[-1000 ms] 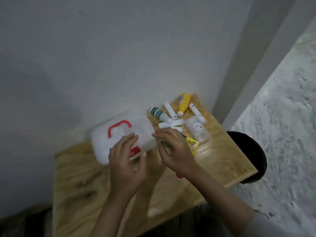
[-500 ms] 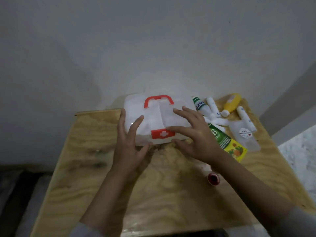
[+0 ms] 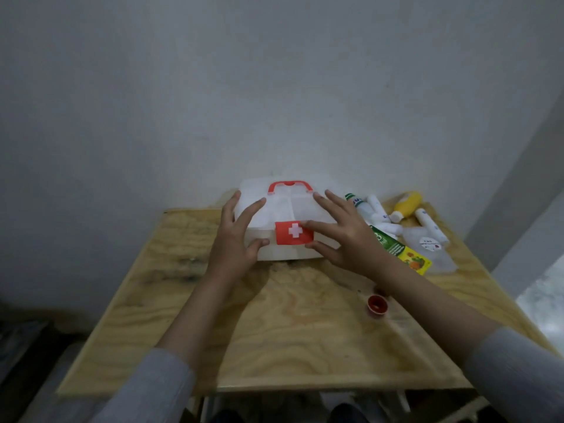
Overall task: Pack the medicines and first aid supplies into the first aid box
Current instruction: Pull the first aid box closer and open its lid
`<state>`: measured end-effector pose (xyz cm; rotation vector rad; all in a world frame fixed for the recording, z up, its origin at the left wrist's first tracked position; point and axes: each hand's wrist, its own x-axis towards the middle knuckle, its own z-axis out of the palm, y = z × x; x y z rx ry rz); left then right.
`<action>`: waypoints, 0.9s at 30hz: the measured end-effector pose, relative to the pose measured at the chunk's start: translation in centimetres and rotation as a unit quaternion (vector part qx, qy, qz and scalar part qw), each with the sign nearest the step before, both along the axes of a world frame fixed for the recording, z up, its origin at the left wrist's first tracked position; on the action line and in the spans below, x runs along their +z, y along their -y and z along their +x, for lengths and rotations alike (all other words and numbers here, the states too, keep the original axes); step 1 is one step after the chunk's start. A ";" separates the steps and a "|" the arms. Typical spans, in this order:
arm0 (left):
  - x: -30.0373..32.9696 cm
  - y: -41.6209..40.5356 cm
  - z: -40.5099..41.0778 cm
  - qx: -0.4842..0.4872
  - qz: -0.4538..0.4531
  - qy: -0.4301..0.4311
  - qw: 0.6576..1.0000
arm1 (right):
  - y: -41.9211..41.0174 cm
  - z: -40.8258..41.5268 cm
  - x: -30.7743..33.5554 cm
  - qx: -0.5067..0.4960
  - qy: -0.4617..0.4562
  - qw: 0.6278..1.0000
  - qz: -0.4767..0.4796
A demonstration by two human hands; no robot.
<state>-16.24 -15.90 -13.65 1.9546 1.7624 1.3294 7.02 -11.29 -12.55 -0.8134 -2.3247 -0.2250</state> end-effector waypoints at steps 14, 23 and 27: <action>1.4 2.5 1.2 0.034 -0.035 -0.011 0.999 | 1.5 -1.9 2.7 0.010 -0.248 0.968 -0.025; 1.2 2.2 1.3 0.015 -0.027 0.073 0.997 | -1.7 -2.8 7.6 -0.013 -0.271 0.961 0.050; 0.6 1.3 0.9 0.023 -0.046 0.076 0.996 | -4.4 -3.7 9.4 -0.049 -0.263 0.960 0.088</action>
